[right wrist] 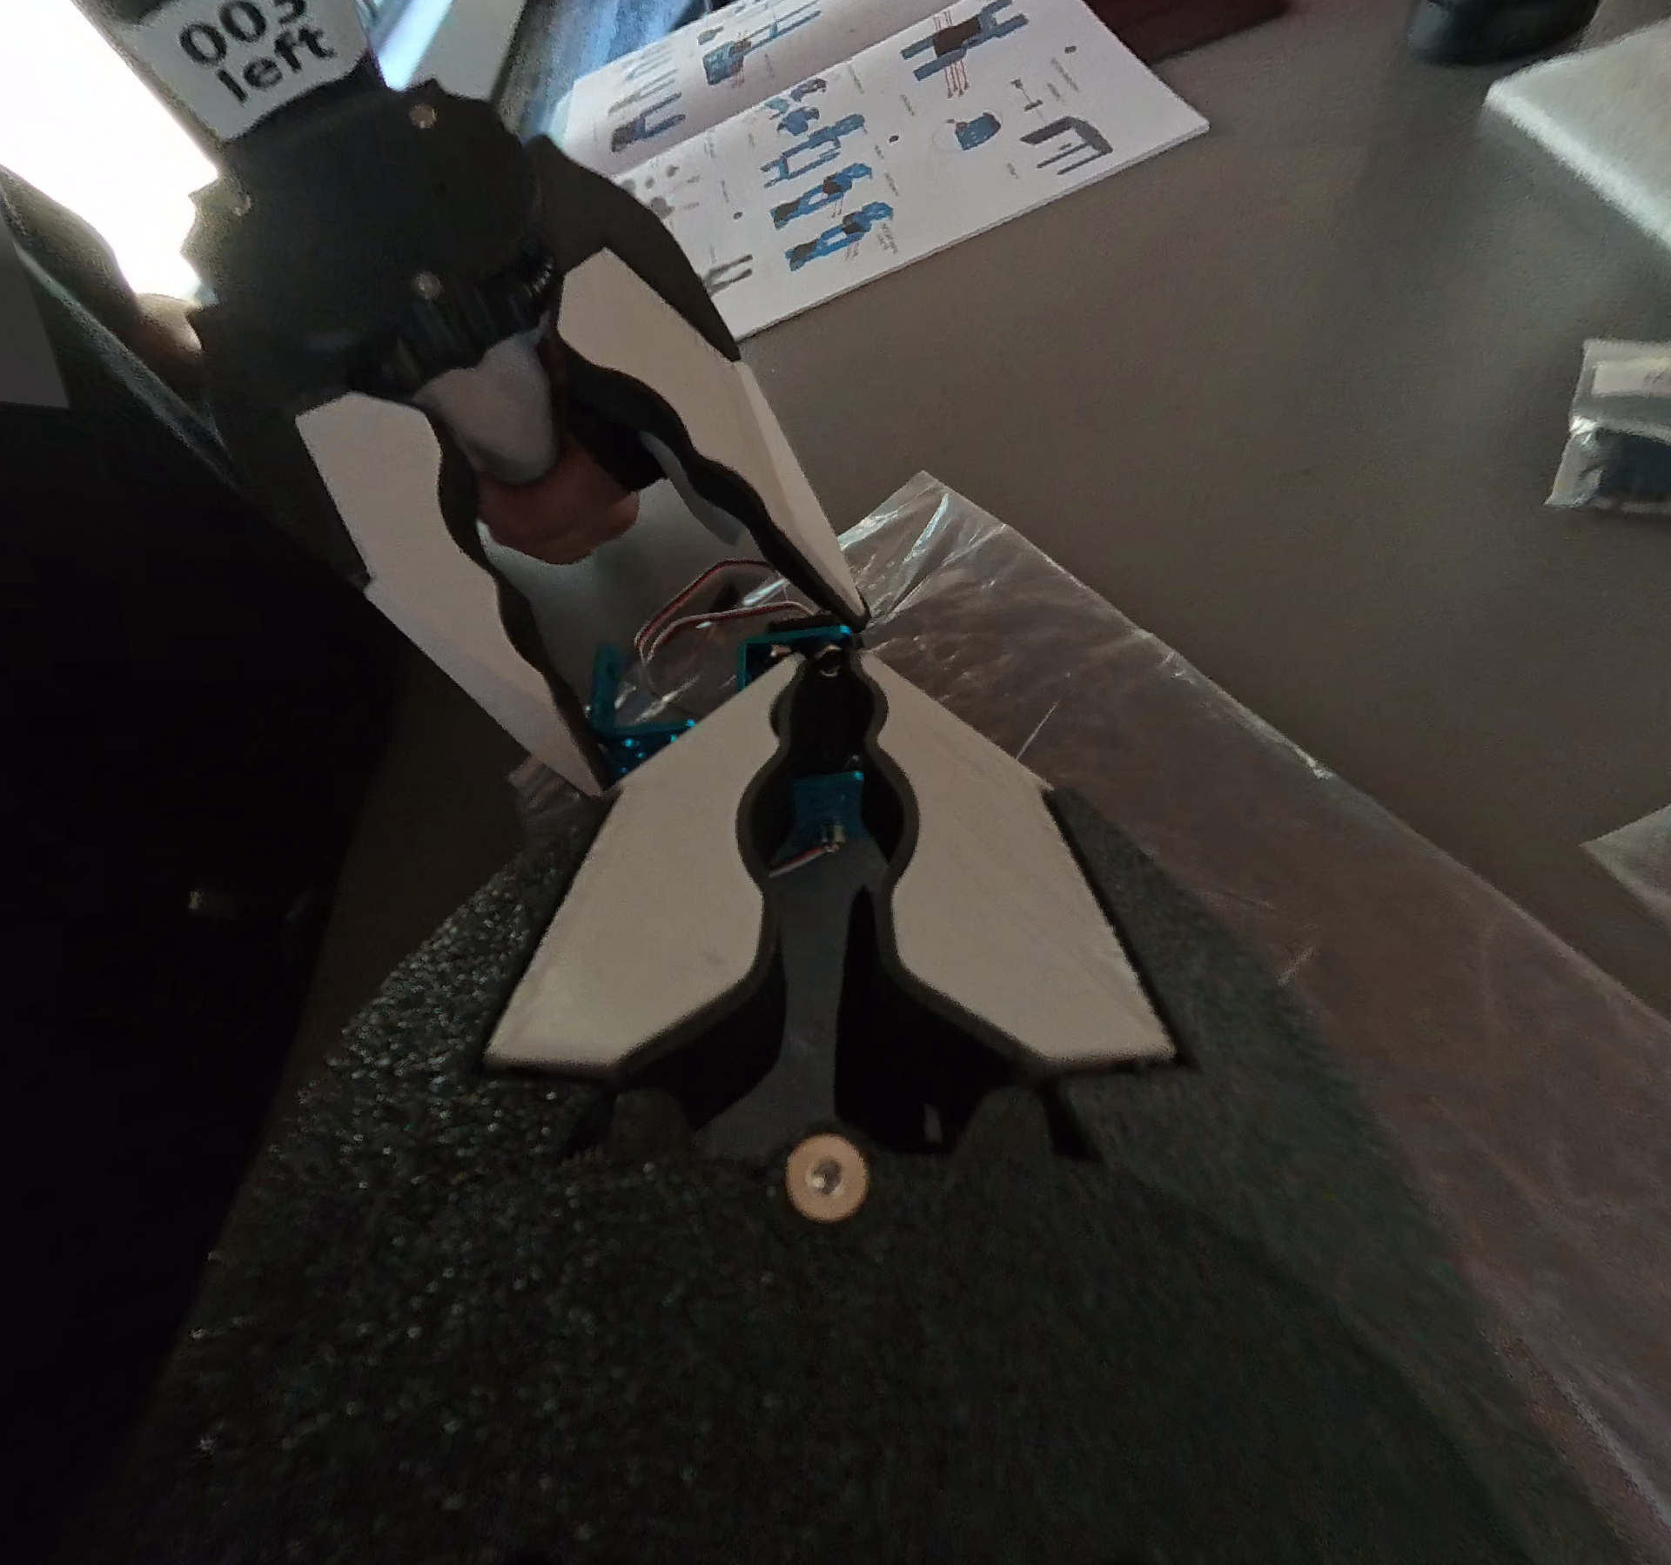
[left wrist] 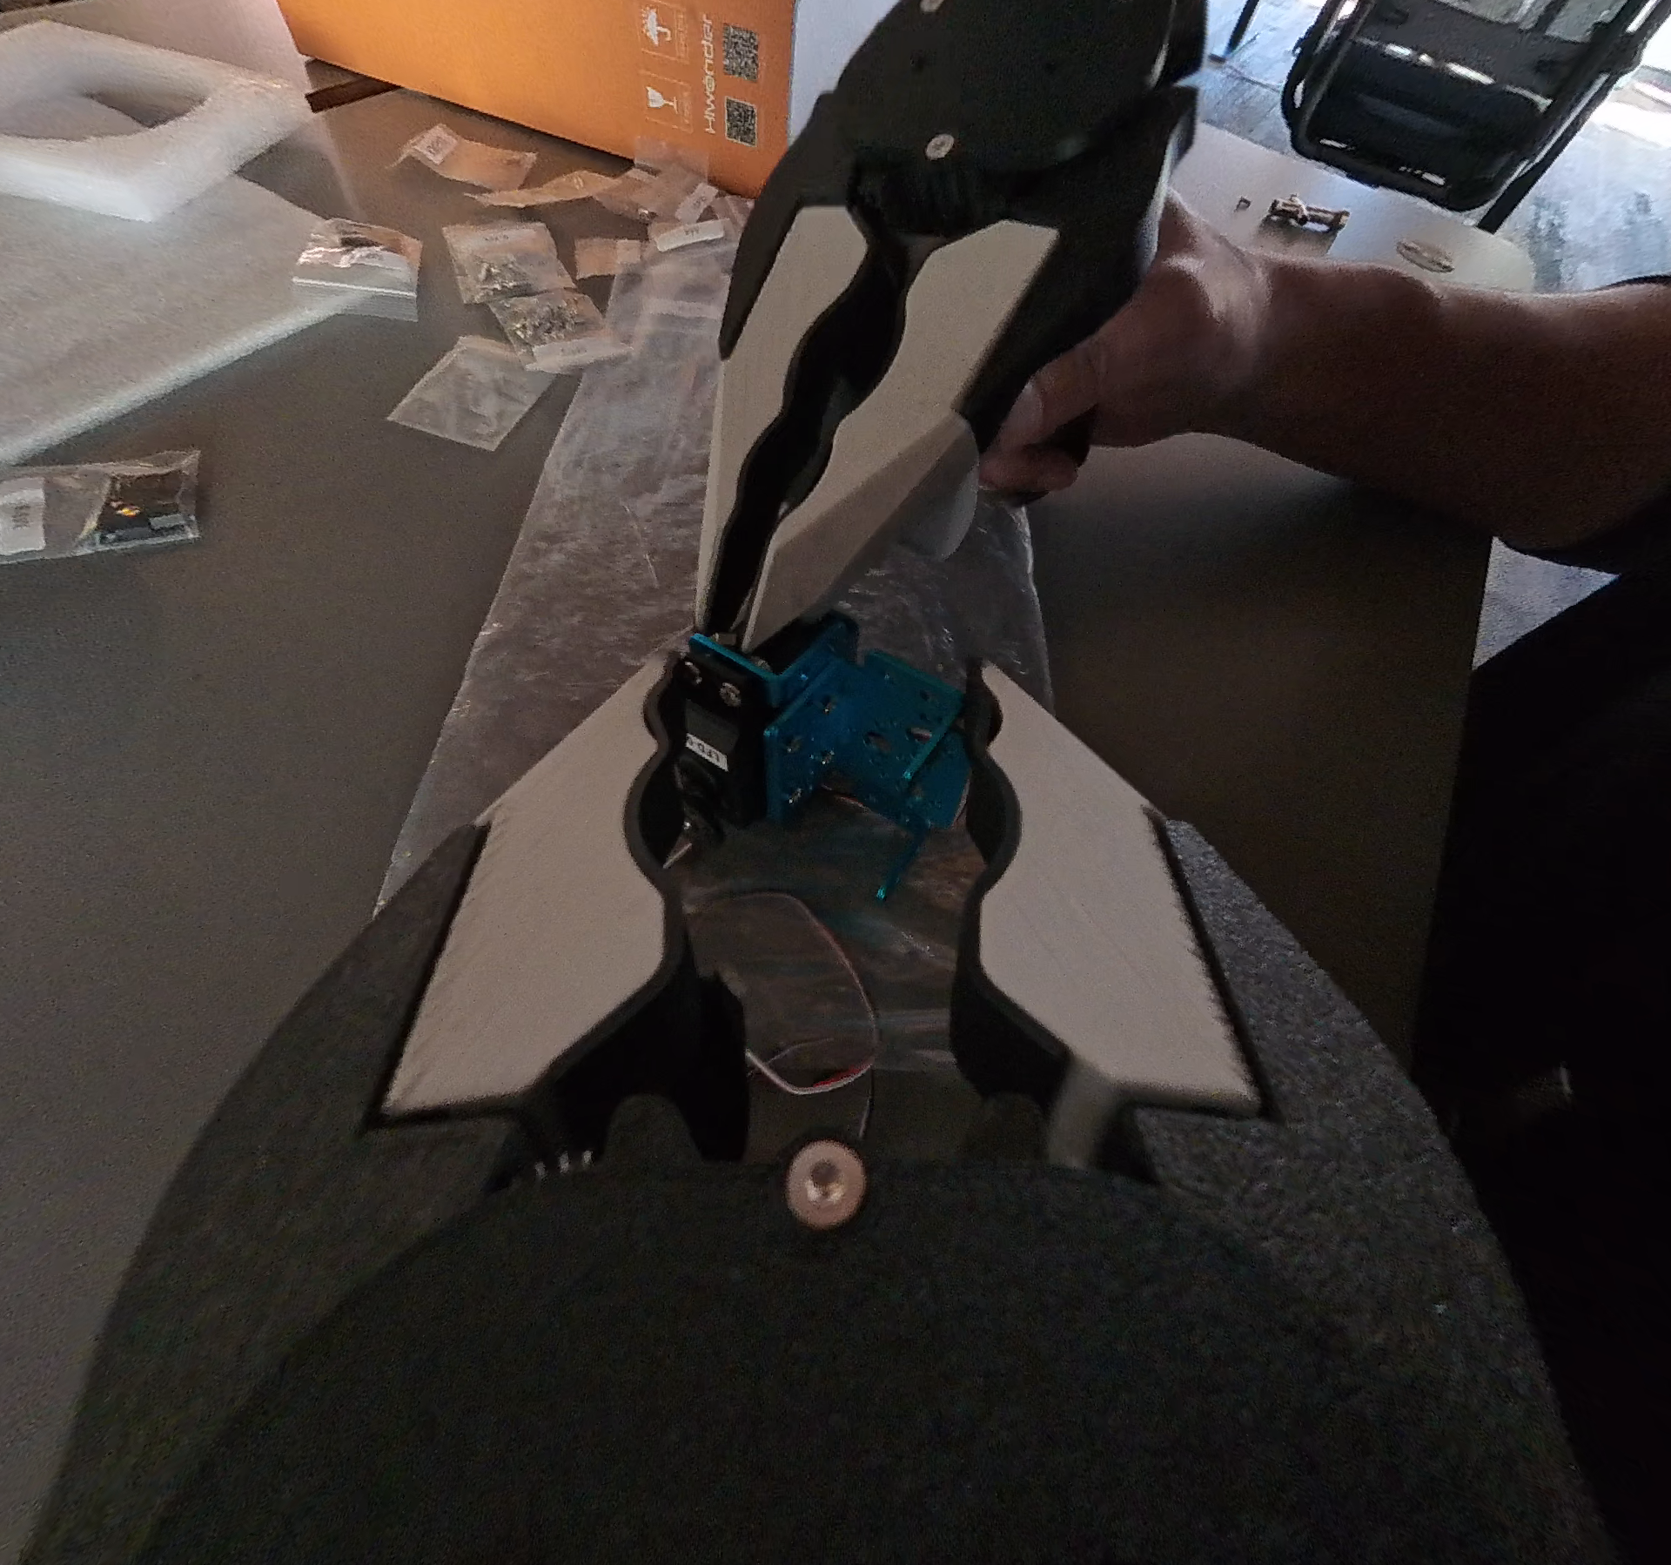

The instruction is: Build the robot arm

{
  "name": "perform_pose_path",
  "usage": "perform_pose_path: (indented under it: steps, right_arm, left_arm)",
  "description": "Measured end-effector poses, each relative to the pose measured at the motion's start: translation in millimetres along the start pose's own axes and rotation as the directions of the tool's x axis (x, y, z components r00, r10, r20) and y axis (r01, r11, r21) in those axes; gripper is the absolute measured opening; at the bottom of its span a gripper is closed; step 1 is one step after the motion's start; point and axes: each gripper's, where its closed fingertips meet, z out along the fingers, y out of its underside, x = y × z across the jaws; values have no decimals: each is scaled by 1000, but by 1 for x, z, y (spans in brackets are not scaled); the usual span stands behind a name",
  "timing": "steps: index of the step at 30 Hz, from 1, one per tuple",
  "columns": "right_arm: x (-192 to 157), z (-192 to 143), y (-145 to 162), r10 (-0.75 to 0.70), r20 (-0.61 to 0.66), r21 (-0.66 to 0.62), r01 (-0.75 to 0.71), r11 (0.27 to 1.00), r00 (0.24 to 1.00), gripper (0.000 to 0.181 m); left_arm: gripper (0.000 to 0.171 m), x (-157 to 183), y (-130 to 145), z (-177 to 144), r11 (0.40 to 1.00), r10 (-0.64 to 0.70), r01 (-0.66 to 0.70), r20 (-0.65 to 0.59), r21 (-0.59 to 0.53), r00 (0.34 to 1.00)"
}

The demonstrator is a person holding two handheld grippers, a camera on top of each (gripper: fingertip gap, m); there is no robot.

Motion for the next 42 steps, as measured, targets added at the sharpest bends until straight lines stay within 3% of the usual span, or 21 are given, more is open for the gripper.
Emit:
perform_pose_path:
  steps: [4,7,11,17,26,33,42]
  right_arm:
    - [-1,1,-2,173,95,15,-176,984,980,5]
    - [-2,1,-2,208,122,17,-212,977,970,5]
    - [-3,3,-2,166,92,14,-168,986,982,5]
    - [-4,3,-2,129,72,8,-130,991,989,5]
    - [-3,6,-3,-187,-84,-47,183,982,979,5]
    - [0,6,-4,-11,-67,-55,7,998,998,5]
    - [-4,3,-5,175,66,-36,-173,984,982,14]
  left_arm:
    - [62,0,1,0,1000,16,-16,22,1,1000]
    - [62,1,2,-1,999,35,-35,83,-2,996]
    - [62,-1,3,-3,1000,26,-26,159,0,987]
    - [60,1,5,-4,999,50,-50,179,-3,983]
    - [59,-2,9,-8,993,119,-118,63,-20,991]
    - [57,-4,8,-9,992,124,-123,38,-32,992]
    - [56,-2,8,-8,989,147,-146,52,-31,988]
